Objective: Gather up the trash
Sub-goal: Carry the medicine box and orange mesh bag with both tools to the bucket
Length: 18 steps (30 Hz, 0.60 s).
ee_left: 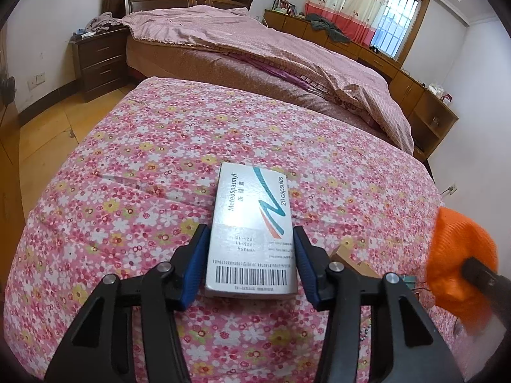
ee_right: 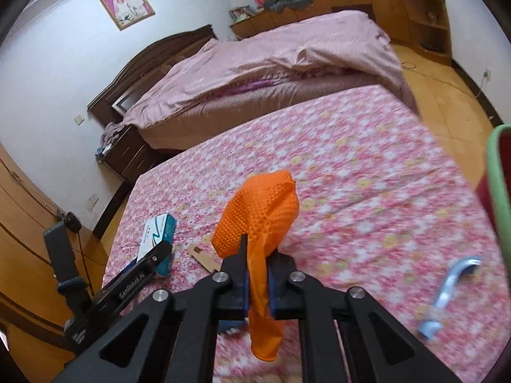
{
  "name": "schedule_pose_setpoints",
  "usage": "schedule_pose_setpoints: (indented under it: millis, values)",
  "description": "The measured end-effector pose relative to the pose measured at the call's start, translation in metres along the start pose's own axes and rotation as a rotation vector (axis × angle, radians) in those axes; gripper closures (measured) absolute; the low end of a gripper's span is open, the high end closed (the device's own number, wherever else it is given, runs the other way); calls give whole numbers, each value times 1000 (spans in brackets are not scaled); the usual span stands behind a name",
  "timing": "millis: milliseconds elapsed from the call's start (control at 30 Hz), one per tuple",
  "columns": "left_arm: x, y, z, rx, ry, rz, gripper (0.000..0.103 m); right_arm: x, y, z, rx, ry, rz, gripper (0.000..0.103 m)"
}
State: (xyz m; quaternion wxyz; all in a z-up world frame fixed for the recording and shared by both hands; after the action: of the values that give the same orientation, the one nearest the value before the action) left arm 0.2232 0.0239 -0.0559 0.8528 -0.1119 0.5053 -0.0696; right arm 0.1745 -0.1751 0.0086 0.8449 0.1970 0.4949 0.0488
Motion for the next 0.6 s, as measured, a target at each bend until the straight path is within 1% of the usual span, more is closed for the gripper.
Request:
schedule_pose_setpoints:
  millis: [100,167,367,433,600]
  values:
    - [-6,-8,-3,-1,9,-70,51,-17,-17,-5,39,-20,-11,93]
    - [-15,-16,-5,14,-3,-108,51,-31,-30,-10,65,-43,-16,93]
    - [-39,-43,-15,71,-6,-166,51,-72,-68,-27,139,-123,-39,93]
    - [-48,-52,-21,86,1,-179,51,-85,-83,-33,172,-148,-39,93]
    - [-72,-75,-34,133,-16,-205,51,-113,-111,-47,233,-199,-51,93]
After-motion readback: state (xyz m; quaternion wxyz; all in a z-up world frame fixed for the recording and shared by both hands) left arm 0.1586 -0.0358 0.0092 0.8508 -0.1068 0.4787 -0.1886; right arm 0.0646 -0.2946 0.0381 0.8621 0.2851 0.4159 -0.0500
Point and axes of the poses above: each gripper's, at about its wrist camera, not at the fingertips, and x roughly the way its jaws point, y to its left, z to its top, the point moved 6 cm from there along x, roughly the way its jaws point, and after that the axes turned 12 degrees about y, right-handed, at the moved point
